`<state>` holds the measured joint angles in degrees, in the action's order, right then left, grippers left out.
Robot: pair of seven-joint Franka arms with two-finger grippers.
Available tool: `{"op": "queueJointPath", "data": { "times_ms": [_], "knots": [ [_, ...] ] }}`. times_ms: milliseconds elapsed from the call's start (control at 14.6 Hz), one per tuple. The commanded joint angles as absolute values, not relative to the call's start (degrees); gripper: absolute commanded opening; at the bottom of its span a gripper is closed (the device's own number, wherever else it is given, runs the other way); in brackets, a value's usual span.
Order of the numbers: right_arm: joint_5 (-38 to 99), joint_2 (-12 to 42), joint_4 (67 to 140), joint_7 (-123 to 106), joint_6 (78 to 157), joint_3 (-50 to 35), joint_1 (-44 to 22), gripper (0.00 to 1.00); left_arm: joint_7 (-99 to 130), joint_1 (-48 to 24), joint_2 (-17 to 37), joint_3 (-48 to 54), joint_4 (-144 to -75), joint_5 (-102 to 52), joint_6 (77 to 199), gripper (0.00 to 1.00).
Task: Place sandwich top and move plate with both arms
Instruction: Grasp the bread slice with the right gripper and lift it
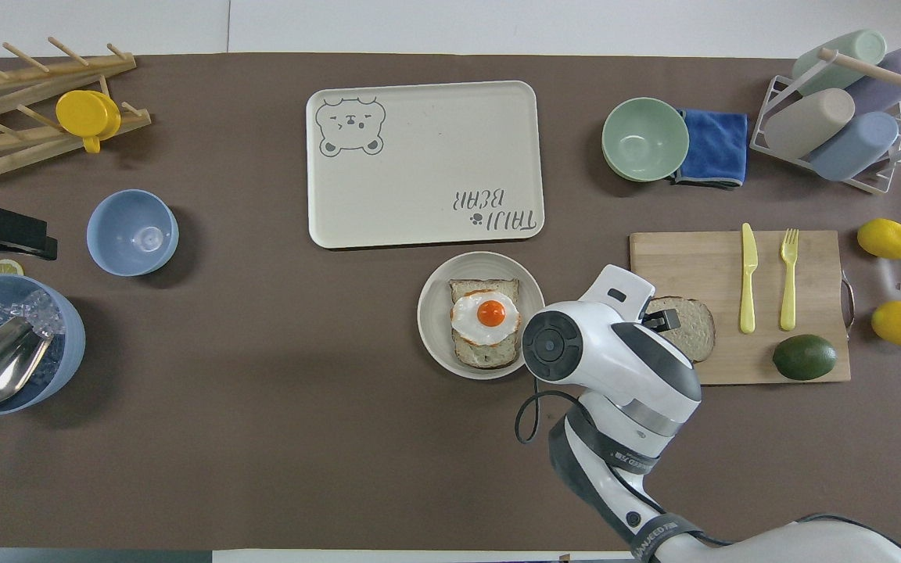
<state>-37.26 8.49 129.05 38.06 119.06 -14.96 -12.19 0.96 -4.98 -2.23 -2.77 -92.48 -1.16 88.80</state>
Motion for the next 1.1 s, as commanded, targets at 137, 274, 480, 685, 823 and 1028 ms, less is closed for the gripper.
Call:
{"op": "queueJointPath", "data": {
  "times_ms": [137, 274, 480, 685, 823, 1028],
  "knots": [
    [-38.94, 8.00, 130.69, 38.85, 119.53, -15.38, -10.20, 0.83, 0.44, -4.39, -2.81, -2.29, -92.64, -0.35, 88.07, 1.00],
    [-38.94, 8.00, 130.69, 38.85, 119.53, -15.38, -10.20, 0.72, 0.44, -4.39, -2.81, -2.29, -92.64, -0.35, 88.07, 1.00],
    [-38.94, 8.00, 130.87, 38.93, 119.53, -15.38, -10.19, 0.56, 0.44, -4.39, -2.81, -2.29, -92.64, -0.35, 88.07, 1.00],
    [-38.94, 8.00, 130.87, 39.02, 119.53, -15.38, -10.20, 0.00, 0.44, -4.39, -2.81, -2.29, -92.64, -0.35, 88.07, 1.00],
    [-38.94, 8.00, 130.78, 38.85, 119.09, -15.38, -10.72, 0.00, 0.44, -4.39, -2.81, -2.29, -92.64, -0.35, 88.07, 1.00],
    [-38.94, 8.09, 129.30, 38.15, 117.78, -15.47, -11.07, 0.00, 0.44, -4.39, -2.81, -2.29, -92.64, -0.35, 88.07, 1.00]
  ]
}}
